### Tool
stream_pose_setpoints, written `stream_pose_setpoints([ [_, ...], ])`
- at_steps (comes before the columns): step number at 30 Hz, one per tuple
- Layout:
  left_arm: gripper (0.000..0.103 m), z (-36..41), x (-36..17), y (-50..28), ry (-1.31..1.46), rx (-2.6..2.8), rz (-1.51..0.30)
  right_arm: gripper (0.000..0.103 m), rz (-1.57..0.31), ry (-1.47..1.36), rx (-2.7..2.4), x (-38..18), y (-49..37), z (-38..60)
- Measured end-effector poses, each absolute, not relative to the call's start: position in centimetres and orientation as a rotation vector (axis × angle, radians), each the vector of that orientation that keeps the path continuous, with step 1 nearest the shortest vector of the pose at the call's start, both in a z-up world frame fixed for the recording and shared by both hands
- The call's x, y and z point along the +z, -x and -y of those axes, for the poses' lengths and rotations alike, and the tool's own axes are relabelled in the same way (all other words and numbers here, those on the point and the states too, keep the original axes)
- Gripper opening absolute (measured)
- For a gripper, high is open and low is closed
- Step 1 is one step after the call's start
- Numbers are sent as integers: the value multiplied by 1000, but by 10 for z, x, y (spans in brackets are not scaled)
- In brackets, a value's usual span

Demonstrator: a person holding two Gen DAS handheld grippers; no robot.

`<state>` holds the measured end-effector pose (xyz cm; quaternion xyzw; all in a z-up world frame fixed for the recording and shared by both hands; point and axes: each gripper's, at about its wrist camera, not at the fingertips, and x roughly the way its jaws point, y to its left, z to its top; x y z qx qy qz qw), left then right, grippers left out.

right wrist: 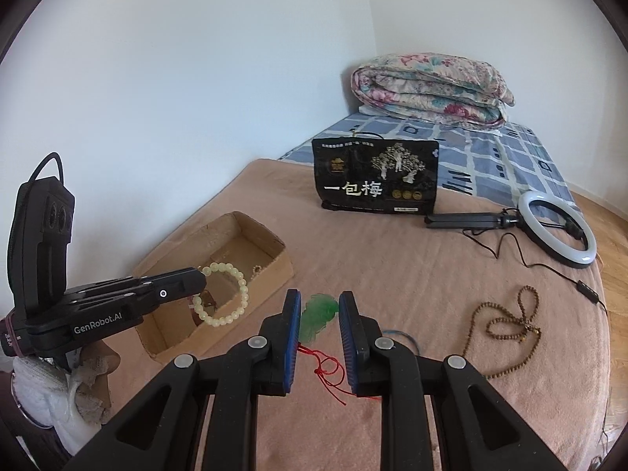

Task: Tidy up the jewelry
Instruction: 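Carry the bracelet with the left tool while the right tool carries the pendant to the box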

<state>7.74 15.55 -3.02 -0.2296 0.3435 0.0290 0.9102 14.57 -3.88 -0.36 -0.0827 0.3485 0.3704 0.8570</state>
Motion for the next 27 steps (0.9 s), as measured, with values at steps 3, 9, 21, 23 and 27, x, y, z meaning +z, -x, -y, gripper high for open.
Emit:
stream_pose_setpoints([
  [3, 5, -174, -28, -72, 496, 97, -691, 18, -725, 184, 802, -2, -146, 20],
  [9, 5, -208, -26, -65, 522, 186, -666, 19, -718, 195, 846, -1, -149, -15],
  [21, 5, -255, -47, -53, 587, 322, -691, 18, -704, 189, 895, -2, -157, -75],
  [23, 5, -260, -51, -51, 592, 344, -698, 18, -704, 189, 897, -4, -159, -84],
  [27, 5, -267, -57, -48, 596, 387, -710, 18, -715, 204, 903, -12, -162, -100],
])
